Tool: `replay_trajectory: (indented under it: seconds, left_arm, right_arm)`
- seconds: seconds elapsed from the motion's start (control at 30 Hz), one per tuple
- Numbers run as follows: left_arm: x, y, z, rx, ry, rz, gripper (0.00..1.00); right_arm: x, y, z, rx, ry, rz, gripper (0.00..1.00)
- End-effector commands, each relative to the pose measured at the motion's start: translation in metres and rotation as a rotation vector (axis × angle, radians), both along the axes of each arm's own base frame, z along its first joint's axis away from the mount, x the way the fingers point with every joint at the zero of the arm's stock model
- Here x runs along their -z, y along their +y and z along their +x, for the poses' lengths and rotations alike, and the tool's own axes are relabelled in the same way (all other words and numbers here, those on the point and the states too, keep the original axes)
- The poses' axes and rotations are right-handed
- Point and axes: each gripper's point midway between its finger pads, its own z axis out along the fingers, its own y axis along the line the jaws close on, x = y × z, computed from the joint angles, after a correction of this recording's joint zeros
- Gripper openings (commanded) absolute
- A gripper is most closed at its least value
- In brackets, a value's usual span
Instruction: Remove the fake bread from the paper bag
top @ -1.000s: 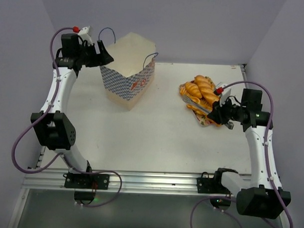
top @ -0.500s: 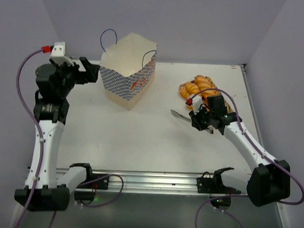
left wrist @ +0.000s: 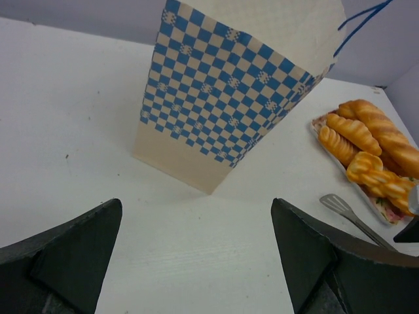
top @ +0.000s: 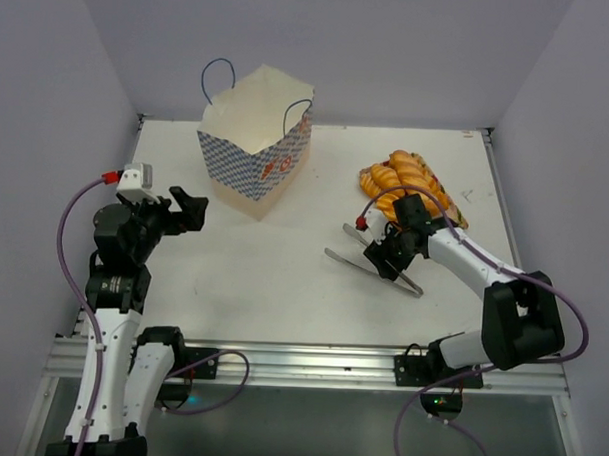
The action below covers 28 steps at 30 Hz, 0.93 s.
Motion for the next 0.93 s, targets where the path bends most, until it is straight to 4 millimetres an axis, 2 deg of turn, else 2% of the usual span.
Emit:
replay_trajectory:
  seconds: [0.0, 0.07, 0.1, 0.13, 0.23, 0.27, 0.33, 0.37, 0.47, 0.63, 0.9]
  left_arm:
    - [0.003, -0.015, -0.006, 0.073, 0.007, -0.051, 1.00]
    - [0.009, -0.018, -0.011, 0.095, 0.020, -0.050, 0.99]
    - [0.013, -0.019, -0.014, 0.101, 0.030, -0.045, 1.00]
    - [0.016, -0.019, -0.015, 0.103, 0.038, -0.043, 1.00]
    - [0.022, -0.022, -0.020, 0.121, 0.059, -0.047, 1.00]
    - [0.022, -0.023, -0.021, 0.127, 0.062, -0.048, 1.00]
    - [0.027, -0.024, -0.021, 0.129, 0.077, -0.053, 0.99]
    - [0.029, -0.024, -0.021, 0.127, 0.084, -0.054, 1.00]
    - [0.039, -0.024, -0.017, 0.126, 0.109, -0.062, 1.00]
    - [0.052, -0.019, -0.015, 0.104, 0.135, -0.044, 0.99]
    - [0.049, -0.014, -0.010, 0.091, 0.128, -0.005, 1.00]
  right_arm:
    - [-0.014, -0.006, 0.007, -0.030, -0.075, -0.030, 0.64]
    - [-0.029, -0.006, 0.009, -0.014, -0.141, -0.012, 0.66]
    - [-0.036, -0.005, 0.011, -0.007, -0.174, 0.000, 0.75]
    - [-0.043, -0.007, 0.014, 0.007, -0.206, 0.001, 0.99]
    - [-0.071, -0.015, 0.023, 0.081, -0.312, -0.006, 0.99]
    - [-0.086, -0.017, 0.030, 0.149, -0.360, 0.014, 0.99]
    - [-0.103, -0.029, 0.038, 0.259, -0.429, -0.006, 0.99]
    - [-0.119, -0.031, 0.043, 0.344, -0.478, 0.034, 0.99]
    - [-0.147, -0.038, 0.051, 0.486, -0.567, 0.090, 0.99]
    - [-0.167, -0.036, 0.050, 0.520, -0.612, 0.156, 0.99]
    - [-0.180, -0.032, 0.044, 0.438, -0.704, 0.199, 0.99]
